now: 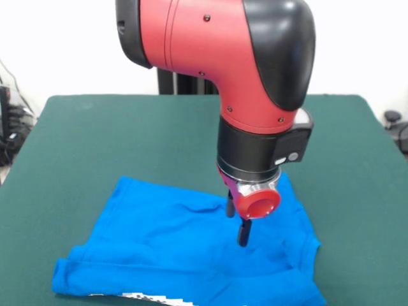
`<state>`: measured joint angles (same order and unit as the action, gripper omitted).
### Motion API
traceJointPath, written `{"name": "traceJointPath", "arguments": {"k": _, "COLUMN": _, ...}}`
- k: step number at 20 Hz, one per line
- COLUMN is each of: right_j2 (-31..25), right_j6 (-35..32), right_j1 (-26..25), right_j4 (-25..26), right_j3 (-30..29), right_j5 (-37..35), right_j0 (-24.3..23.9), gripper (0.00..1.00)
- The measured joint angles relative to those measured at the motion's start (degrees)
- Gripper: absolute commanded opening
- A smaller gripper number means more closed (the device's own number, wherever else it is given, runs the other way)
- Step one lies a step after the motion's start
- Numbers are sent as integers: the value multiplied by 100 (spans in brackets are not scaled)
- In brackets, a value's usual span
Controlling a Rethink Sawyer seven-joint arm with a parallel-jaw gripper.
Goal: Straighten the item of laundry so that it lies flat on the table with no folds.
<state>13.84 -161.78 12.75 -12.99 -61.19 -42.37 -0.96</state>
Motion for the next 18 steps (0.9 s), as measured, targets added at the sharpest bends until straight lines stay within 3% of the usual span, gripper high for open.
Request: {"name": "traceJointPath", "arguments": {"k": 18, "right_j2": -628, "right_j6": 0, "right_j1": 457, "right_j4": 655, "right_j3": -412, "right_j5": 0, "right_j0": -245, "gripper": 100}}
